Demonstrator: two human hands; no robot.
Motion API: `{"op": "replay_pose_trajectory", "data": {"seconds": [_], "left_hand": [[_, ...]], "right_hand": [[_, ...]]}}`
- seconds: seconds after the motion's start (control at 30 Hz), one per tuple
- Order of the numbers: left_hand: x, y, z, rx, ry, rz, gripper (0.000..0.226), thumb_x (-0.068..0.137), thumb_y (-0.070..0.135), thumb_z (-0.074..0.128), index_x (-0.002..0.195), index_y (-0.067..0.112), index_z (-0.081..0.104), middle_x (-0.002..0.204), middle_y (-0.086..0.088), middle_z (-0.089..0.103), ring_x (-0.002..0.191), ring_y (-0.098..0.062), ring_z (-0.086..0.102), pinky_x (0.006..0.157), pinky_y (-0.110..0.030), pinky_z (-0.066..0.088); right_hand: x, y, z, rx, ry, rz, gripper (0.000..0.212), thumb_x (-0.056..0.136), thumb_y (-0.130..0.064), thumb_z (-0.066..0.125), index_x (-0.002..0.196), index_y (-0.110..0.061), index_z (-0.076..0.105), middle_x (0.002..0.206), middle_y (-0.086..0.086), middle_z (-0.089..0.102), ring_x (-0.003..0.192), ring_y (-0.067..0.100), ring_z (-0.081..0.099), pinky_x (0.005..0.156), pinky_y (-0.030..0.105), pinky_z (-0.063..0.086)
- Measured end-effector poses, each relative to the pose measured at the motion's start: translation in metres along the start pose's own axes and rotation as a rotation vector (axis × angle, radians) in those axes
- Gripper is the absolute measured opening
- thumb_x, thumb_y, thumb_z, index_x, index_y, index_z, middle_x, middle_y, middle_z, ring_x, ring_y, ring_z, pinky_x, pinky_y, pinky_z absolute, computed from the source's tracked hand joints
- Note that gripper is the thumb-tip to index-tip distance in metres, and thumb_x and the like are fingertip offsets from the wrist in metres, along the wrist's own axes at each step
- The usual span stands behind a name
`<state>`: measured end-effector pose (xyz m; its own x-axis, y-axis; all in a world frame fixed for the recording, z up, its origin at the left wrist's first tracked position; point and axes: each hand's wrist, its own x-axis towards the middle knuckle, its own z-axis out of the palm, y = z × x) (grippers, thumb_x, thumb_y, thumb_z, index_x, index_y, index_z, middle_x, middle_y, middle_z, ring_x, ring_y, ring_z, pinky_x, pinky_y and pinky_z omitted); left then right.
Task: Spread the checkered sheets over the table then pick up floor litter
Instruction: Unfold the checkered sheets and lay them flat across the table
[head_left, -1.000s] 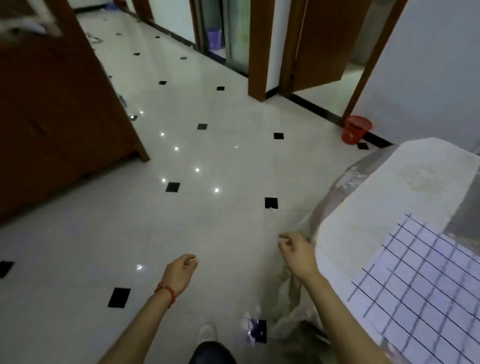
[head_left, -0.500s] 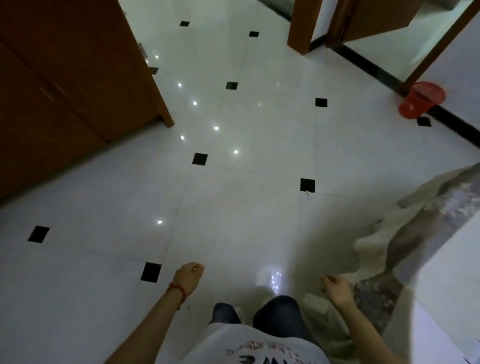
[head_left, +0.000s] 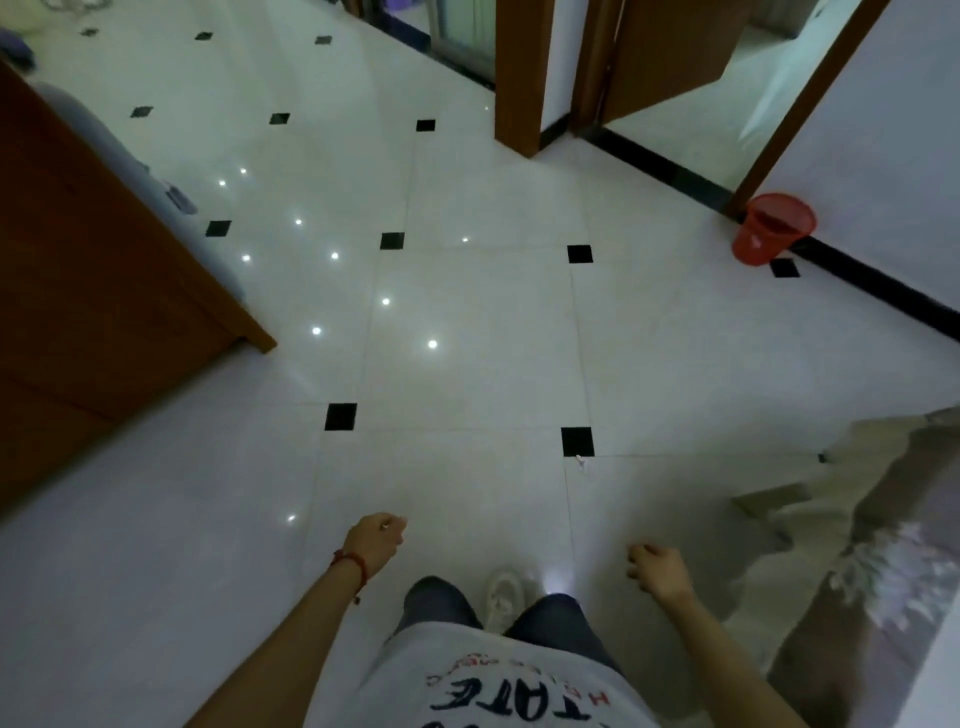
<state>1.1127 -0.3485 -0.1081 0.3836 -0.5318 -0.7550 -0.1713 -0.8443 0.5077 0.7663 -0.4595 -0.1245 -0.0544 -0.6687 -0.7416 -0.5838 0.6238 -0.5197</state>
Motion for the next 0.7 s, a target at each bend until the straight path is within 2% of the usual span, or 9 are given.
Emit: {"op": "replay_pose_trajectory", "data": {"seconds": [0.03,0.13,0.27,0.37,0.4,0.47,0.53,0.63,0.7], "left_hand": [[0.010,0.012,-0.005,-0.003,0.007,-0.005,0.022,0.093,0.025,0.047,0.079,0.015,0.060,0.090,-0.008,0.062,0.082,-0.023,0.057,0.075,-0.027,0.044],[0.044,0.044,-0.018,-0.002,0.023,-0.022,0.020,0.093,0.024,0.048,0.084,0.011,0.060,0.089,-0.009,0.063,0.075,-0.020,0.057,0.062,-0.025,0.042],[0.104,0.094,-0.032,0.014,0.009,-0.047,0.023,0.092,0.024,0.050,0.092,0.005,0.062,0.086,-0.010,0.063,0.070,-0.020,0.056,0.059,-0.022,0.041],[0.155,0.149,-0.044,0.045,-0.008,-0.029,0.021,0.092,0.023,0.050,0.087,0.006,0.061,0.084,-0.011,0.062,0.068,-0.020,0.056,0.058,-0.023,0.041],[0.170,0.171,-0.048,0.055,-0.019,-0.021,0.020,0.092,0.022,0.049,0.084,0.007,0.060,0.084,-0.012,0.062,0.068,-0.020,0.056,0.059,-0.023,0.041],[0.200,0.220,-0.056,0.096,-0.051,-0.004,0.020,0.093,0.021,0.048,0.082,0.008,0.058,0.083,-0.012,0.061,0.069,-0.020,0.055,0.060,-0.024,0.041],[0.227,0.274,-0.061,0.176,-0.091,0.040,0.022,0.093,0.021,0.048,0.079,0.009,0.059,0.083,-0.011,0.062,0.070,-0.020,0.055,0.061,-0.024,0.041],[0.268,0.363,-0.056,0.326,-0.152,0.155,0.024,0.094,0.022,0.046,0.095,0.002,0.060,0.090,-0.011,0.061,0.078,-0.022,0.056,0.062,-0.024,0.042],[0.291,0.425,-0.044,0.375,-0.201,0.204,0.028,0.094,0.023,0.046,0.105,0.000,0.059,0.093,-0.012,0.060,0.082,-0.022,0.056,0.065,-0.024,0.043]], "right_hand": [[0.011,-0.021,-0.007,0.020,0.009,-0.012,0.029,0.092,-0.006,0.046,0.064,-0.011,0.051,0.060,0.005,0.048,0.055,0.016,0.044,0.052,0.024,0.036],[0.045,-0.076,-0.022,0.086,0.032,-0.057,0.017,0.093,-0.005,0.045,0.077,-0.005,0.052,0.071,0.010,0.048,0.059,0.018,0.045,0.047,0.017,0.042],[0.098,-0.131,-0.040,0.172,0.111,-0.053,0.010,0.093,-0.006,0.046,0.090,-0.003,0.055,0.087,0.014,0.053,0.066,0.024,0.052,0.050,0.020,0.039],[0.141,-0.162,-0.051,0.247,0.149,0.006,0.009,0.093,-0.003,0.046,0.088,0.001,0.053,0.076,0.013,0.050,0.056,0.019,0.044,0.035,0.010,0.036],[0.152,-0.171,-0.054,0.267,0.155,0.034,0.009,0.093,-0.002,0.045,0.088,0.002,0.052,0.070,0.011,0.048,0.055,0.019,0.042,0.035,0.010,0.036],[0.171,-0.188,-0.062,0.287,0.164,0.093,0.010,0.094,-0.004,0.045,0.089,0.001,0.051,0.068,0.009,0.046,0.055,0.019,0.043,0.044,0.020,0.038],[0.184,-0.202,-0.069,0.308,0.172,0.127,0.014,0.095,-0.008,0.044,0.086,-0.002,0.053,0.077,0.013,0.049,0.059,0.021,0.048,0.057,0.025,0.038],[0.203,-0.219,-0.084,0.351,0.217,0.172,0.015,0.095,-0.009,0.044,0.098,0.000,0.056,0.094,0.016,0.055,0.081,0.032,0.057,0.074,0.036,0.043],[0.215,-0.223,-0.094,0.419,0.256,0.221,0.021,0.095,-0.007,0.044,0.102,0.009,0.055,0.090,0.016,0.054,0.075,0.029,0.053,0.067,0.031,0.042]]}}
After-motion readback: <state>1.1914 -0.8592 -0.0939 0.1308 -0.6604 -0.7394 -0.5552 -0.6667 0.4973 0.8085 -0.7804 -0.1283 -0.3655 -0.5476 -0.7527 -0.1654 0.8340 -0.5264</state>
